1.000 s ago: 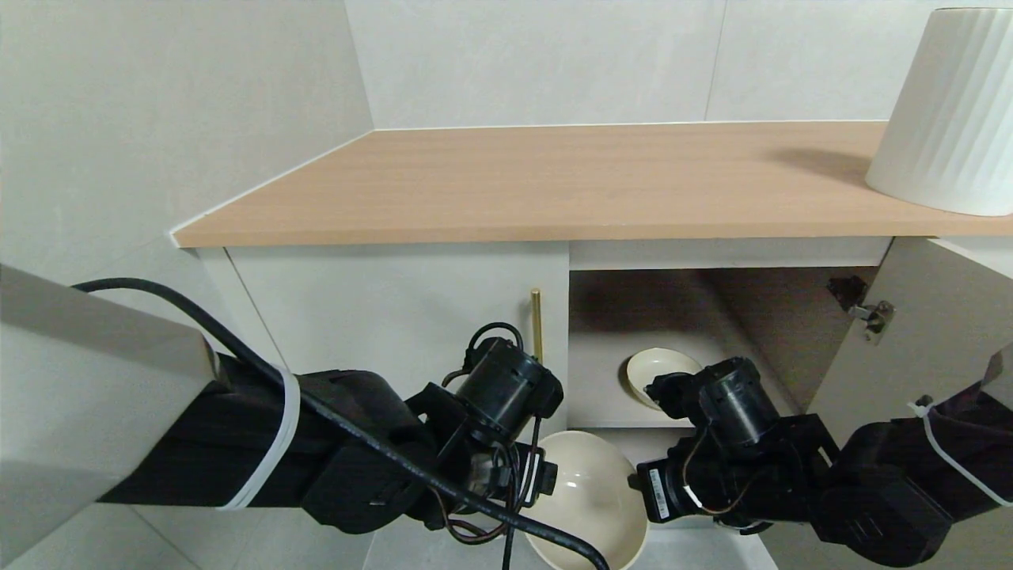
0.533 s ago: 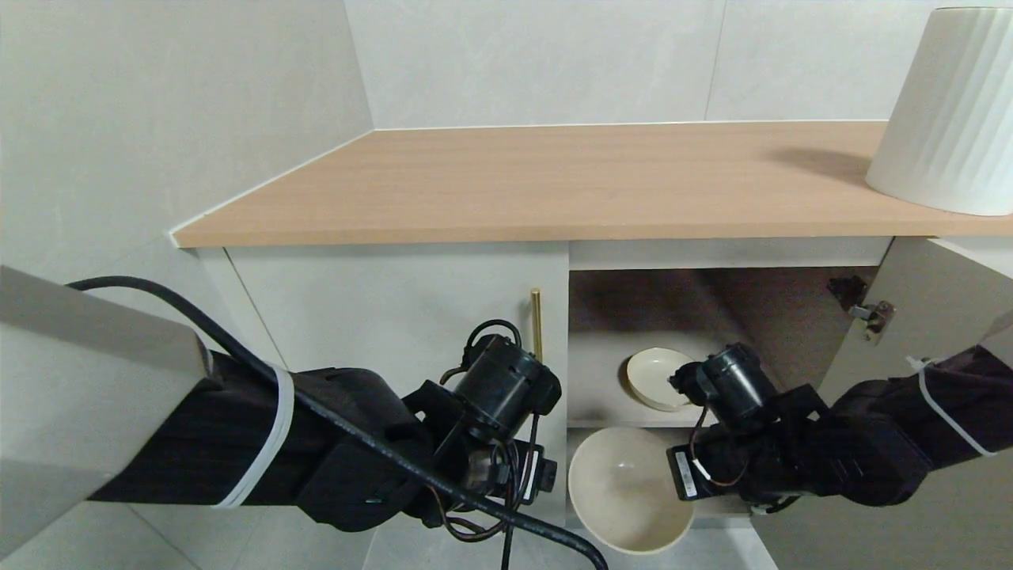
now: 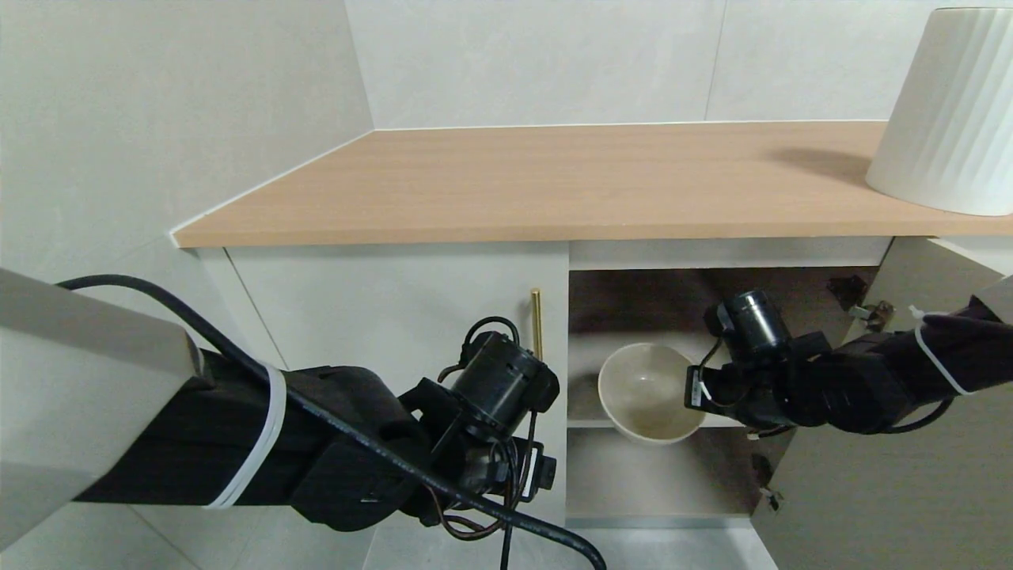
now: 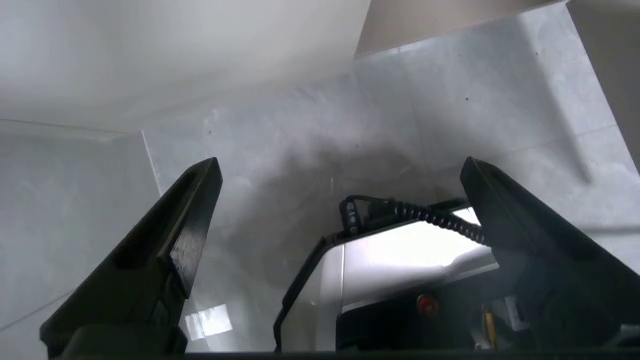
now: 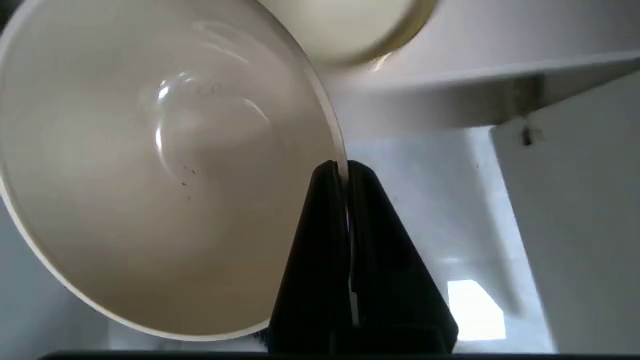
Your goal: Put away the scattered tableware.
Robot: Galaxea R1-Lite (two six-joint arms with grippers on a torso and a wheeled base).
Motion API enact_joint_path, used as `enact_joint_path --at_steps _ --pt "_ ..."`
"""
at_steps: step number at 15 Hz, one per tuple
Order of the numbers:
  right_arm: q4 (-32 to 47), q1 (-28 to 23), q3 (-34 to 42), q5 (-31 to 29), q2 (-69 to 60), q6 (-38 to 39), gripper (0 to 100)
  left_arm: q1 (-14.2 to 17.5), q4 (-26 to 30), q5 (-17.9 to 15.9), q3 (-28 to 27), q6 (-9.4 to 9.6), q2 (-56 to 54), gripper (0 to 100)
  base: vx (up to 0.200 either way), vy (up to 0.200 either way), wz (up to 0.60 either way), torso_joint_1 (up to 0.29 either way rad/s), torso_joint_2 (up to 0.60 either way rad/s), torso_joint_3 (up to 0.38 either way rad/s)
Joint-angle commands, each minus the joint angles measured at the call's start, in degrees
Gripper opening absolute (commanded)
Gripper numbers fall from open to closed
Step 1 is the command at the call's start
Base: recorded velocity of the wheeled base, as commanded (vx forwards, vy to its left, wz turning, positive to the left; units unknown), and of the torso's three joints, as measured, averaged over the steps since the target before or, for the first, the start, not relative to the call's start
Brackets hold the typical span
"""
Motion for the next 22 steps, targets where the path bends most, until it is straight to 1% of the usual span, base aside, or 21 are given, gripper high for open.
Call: enact_joint_path --at_steps 1,5,9,12,18,22 --pt "-2.74 -2.18 -2.72 -1.15 4.23 2.42 0 0.09 0.0 0.01 -0.07 -0.03 -0.03 100 0.0 0.0 0.0 0.0 0.0 0.0" --pt "-9.68 -4.99 -3.6 -1.42 8.1 3.65 0 0.09 0.0 0.01 -0.07 -0.03 -0.03 100 0.0 0.0 0.0 0.0 0.0 0.0" --pt "-9.94 -7.27 -6.68 -2.03 11.52 5.76 0 0.09 0.0 0.01 -0.07 -0.03 -0.03 100 0.0 0.0 0.0 0.0 0.0 0.0" --pt "-9.94 -8.06 -8.61 -2.03 13.37 6.99 0 0.09 0.0 0.01 -0.07 -0.03 -0.03 100 0.0 0.0 0.0 0.0 0.0 0.0" --pt "-9.68 -9.03 -12.39 -2.21 16.71 6.99 0 0.09 0.0 0.27 -0.07 -0.03 0.23 100 0.0 0.0 0.0 0.0 0.0 0.0" --pt "-9.68 -9.82 -13.36 -2.21 18.38 6.99 0 0.09 0.0 0.36 -0.07 -0.03 0.32 100 0.0 0.0 0.0 0.0 0.0 0.0"
